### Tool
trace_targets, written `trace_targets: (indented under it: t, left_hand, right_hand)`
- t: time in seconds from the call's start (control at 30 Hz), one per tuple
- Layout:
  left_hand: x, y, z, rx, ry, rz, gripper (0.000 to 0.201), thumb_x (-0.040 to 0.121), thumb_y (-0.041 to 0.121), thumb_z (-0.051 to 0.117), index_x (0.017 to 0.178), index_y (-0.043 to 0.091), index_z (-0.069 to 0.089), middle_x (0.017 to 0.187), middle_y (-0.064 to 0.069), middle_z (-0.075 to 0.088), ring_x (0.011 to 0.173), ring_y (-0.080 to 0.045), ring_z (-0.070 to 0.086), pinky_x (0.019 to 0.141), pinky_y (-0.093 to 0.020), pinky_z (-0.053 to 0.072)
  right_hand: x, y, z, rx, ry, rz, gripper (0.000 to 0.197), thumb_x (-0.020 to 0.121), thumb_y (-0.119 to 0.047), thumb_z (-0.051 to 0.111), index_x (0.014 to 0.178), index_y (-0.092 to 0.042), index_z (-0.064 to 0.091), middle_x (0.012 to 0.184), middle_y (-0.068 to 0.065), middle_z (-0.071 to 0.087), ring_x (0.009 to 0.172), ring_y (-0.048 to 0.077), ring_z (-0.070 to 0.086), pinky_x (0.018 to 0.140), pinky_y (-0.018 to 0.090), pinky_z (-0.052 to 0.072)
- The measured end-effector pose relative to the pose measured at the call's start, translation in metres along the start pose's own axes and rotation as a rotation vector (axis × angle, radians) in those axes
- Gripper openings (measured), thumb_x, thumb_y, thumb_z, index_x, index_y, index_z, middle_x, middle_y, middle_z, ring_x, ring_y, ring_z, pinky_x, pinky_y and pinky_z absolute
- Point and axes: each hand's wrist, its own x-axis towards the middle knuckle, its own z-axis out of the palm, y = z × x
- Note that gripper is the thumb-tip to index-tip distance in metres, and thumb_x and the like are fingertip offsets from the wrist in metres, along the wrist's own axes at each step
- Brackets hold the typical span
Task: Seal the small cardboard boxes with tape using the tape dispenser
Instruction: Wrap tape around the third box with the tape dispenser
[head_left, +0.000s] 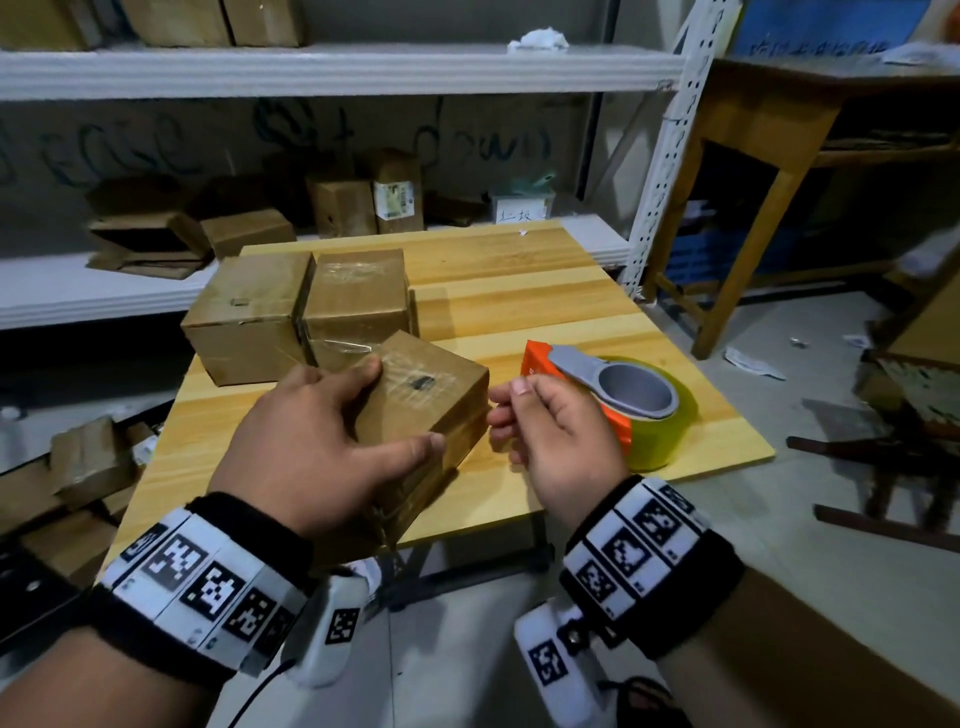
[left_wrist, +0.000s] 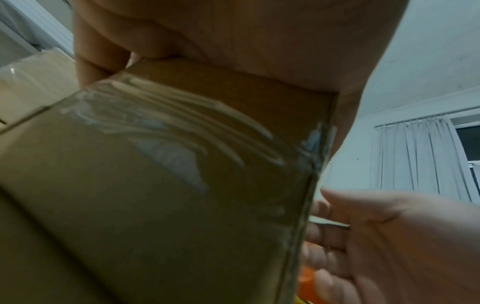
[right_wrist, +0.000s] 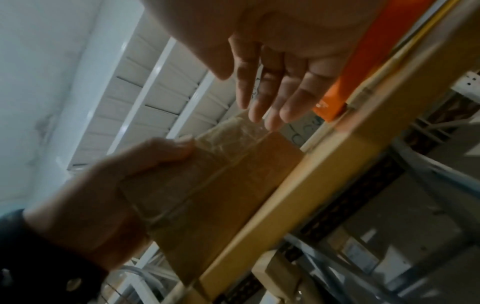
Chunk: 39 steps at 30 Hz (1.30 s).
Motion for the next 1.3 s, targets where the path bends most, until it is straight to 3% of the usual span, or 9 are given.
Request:
trace_targets:
  t: [0.1,0.27,0.43,0.57,0.67,0.73,0.83,0.9,1.3]
  left_hand:
    - [-0.001,0.001,0.000,-0.009,0.006,-0.001,0.120,0.052,0.094,0.058,0.156,0.036,0.043,0.134,-0.002,0.053,0.118,-0.021,0.055,0.093,-0.036,0.050]
    - [0.000,-0.001,0.000,-0.015,0.008,0.010,0.121,0.052,0.095,0.057,0.156,0.036,0.043,0.129,0.000,0.053,0.113,-0.020,0.054,0.092,-0.038,0.052]
    - [-0.001,-0.001,-0.001,-0.008,0.009,0.021,0.121,0.052,0.096,0.055,0.156,0.035,0.044,0.121,0.001,0.052,0.110,-0.020,0.054,0.089,-0.038,0.051]
    - [-0.001,0.001,-0.001,-0.005,0.006,0.021,0.122,0.051,0.095,0.054,0.157,0.035,0.043,0.122,0.001,0.051,0.107,-0.017,0.051,0.085,-0.034,0.048]
    - [-0.002,0.001,-0.001,-0.014,0.003,0.014,0.123,0.051,0.096,0.054,0.157,0.035,0.043,0.122,0.002,0.050,0.110,-0.019,0.054,0.089,-0.038,0.053]
    - [-0.002,0.000,-0.001,-0.014,0.007,0.014,0.123,0.050,0.096,0.054,0.156,0.035,0.043,0.123,0.001,0.051,0.112,-0.021,0.055,0.091,-0.039,0.053]
    - [-0.002,0.001,-0.001,-0.008,0.011,0.012,0.124,0.049,0.097,0.054,0.156,0.036,0.044,0.124,0.000,0.053,0.113,-0.021,0.054,0.090,-0.037,0.051]
    - [-0.002,0.001,-0.001,-0.010,0.011,0.013,0.124,0.048,0.097,0.053,0.156,0.036,0.044,0.122,0.001,0.052,0.111,-0.020,0.054,0.089,-0.037,0.050]
    - [-0.001,-0.002,0.000,-0.033,0.014,0.015,0.123,0.049,0.094,0.058,0.156,0.036,0.045,0.123,0.001,0.052,0.111,-0.021,0.055,0.087,-0.036,0.050]
  right_hand:
    - [0.011,0.004,0.008,0.103,-0.003,0.121,0.038,0.109,-0.046,0.044,0.092,-0.024,0.070,0.085,-0.002,0.072,0.081,0.018,0.068,0.067,0.036,0.049]
    - [0.018,0.007,0.010,0.156,-0.020,0.122,0.056,0.099,-0.067,0.044,0.082,-0.021,0.071,0.073,0.000,0.067,0.068,0.021,0.059,0.055,0.031,0.043]
    - [0.016,-0.002,0.003,0.095,-0.083,0.134,0.044,0.105,-0.052,0.049,0.080,-0.020,0.065,0.065,-0.009,0.058,0.067,0.014,0.055,0.061,0.029,0.043]
    - [0.013,-0.004,-0.001,0.025,-0.204,0.140,0.019,0.102,-0.033,0.063,0.088,-0.022,0.068,0.077,0.002,0.064,0.073,0.020,0.060,0.073,0.039,0.050]
    - [0.011,-0.005,-0.004,0.027,-0.250,0.111,0.007,0.096,-0.021,0.072,0.090,-0.021,0.069,0.093,0.005,0.072,0.093,0.024,0.070,0.088,0.038,0.058]
    - [0.012,-0.002,-0.007,0.027,-0.248,0.091,0.007,0.095,-0.018,0.074,0.090,-0.019,0.069,0.091,0.002,0.073,0.089,0.018,0.070,0.083,0.033,0.059]
    - [0.014,0.002,-0.009,0.119,-0.220,0.103,0.009,0.094,-0.010,0.074,0.088,-0.015,0.068,0.077,0.000,0.071,0.064,0.007,0.064,0.057,0.018,0.051]
    - [0.015,0.004,-0.010,0.197,-0.233,0.127,0.009,0.094,-0.005,0.073,0.089,-0.011,0.067,0.068,0.000,0.069,0.054,0.007,0.059,0.046,0.017,0.044]
    - [0.019,0.005,-0.010,0.434,-0.269,0.264,0.017,0.096,0.007,0.063,0.089,-0.007,0.057,0.063,0.005,0.063,0.054,0.017,0.040,0.045,0.026,0.030]
